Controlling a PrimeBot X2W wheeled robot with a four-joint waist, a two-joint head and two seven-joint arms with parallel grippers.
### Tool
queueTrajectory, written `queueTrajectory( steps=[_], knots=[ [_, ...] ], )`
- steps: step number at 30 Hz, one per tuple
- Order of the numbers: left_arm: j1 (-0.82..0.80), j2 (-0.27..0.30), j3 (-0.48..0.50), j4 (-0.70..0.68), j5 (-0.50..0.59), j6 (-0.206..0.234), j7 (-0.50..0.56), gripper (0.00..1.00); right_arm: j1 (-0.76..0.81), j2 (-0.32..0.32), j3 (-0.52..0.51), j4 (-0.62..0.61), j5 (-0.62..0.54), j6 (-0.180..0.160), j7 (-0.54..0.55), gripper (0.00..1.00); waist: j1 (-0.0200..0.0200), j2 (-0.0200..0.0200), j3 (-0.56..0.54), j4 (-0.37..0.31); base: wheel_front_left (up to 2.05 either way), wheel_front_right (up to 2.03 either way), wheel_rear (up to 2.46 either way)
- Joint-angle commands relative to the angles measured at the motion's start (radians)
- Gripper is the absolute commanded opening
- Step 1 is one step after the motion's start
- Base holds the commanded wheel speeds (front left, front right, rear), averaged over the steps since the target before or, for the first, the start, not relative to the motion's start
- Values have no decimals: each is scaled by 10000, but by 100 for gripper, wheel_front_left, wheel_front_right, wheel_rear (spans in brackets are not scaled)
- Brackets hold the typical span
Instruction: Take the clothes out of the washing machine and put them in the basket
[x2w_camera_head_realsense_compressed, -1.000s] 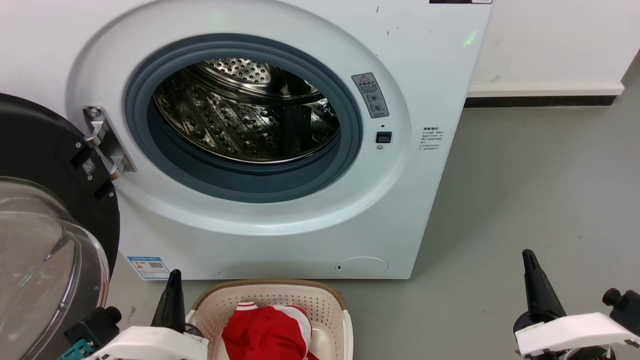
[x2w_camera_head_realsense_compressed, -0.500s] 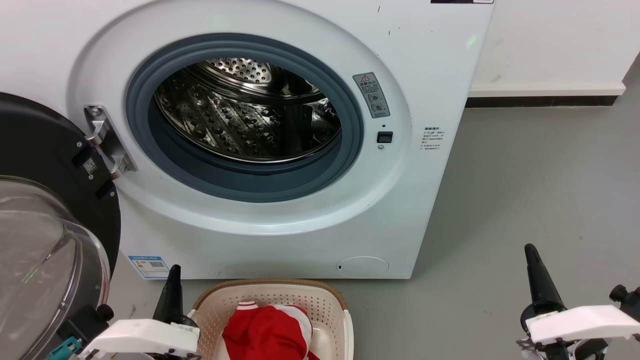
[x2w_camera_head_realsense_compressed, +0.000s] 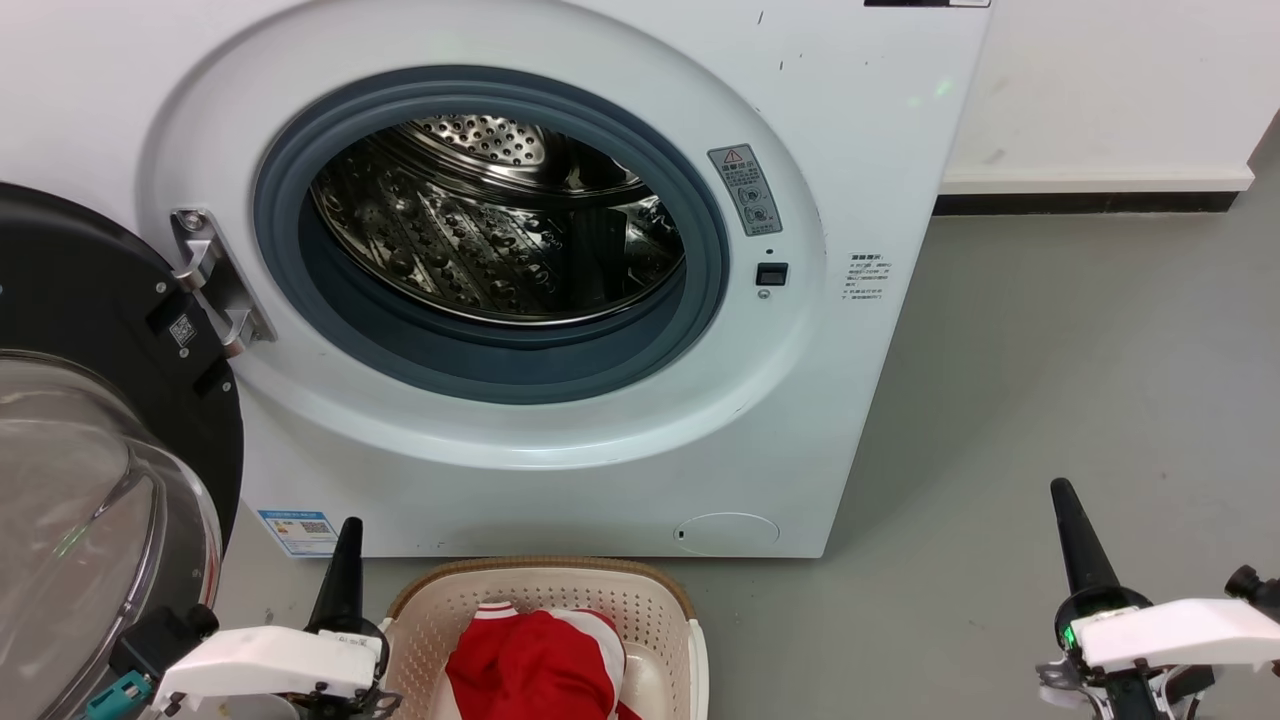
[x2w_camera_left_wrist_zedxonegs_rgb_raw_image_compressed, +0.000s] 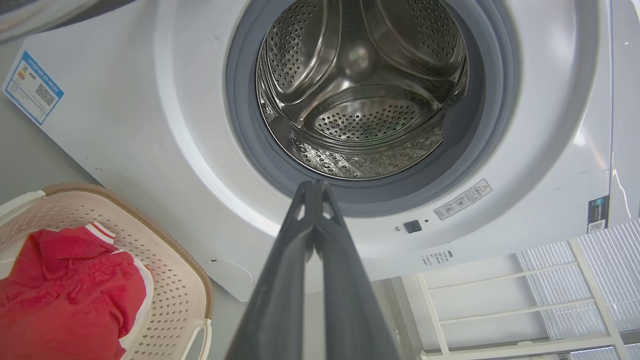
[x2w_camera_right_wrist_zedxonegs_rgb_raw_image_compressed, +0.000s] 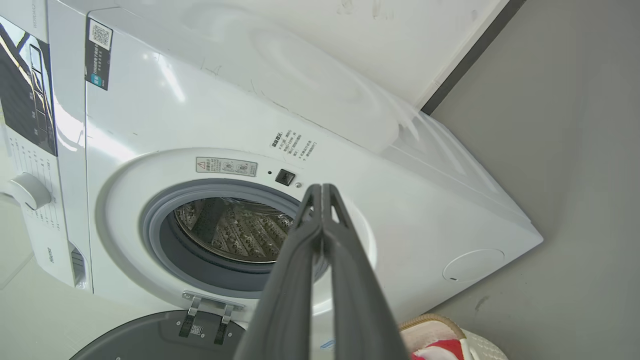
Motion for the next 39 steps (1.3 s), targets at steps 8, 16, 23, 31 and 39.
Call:
queueTrajectory(
  steps=[8,16,23,31,39],
  knots=[
    [-322,-3,117,37,-968,-110,233,0,-323,-68,-90,38,966,2,248,0,0,0,4,15,0,0,0],
    [-434,-12,184,118,-1771,-186,436,0,-408,-61,-154,118,1746,2,456,0,0,0,8,30,0,0,0],
    [-521,-19,237,191,-2428,-229,590,0,-486,-52,-211,181,2382,1,624,0,-1,0,12,44,0,0,0],
    [-617,-28,291,274,-3123,-282,759,0,-592,-39,-278,247,3064,1,813,0,-1,0,15,59,0,0,0],
    [-692,-38,349,348,-3783,-342,918,0,-627,-22,-342,320,3704,1,986,0,-1,0,19,74,0,0,0]
  ],
)
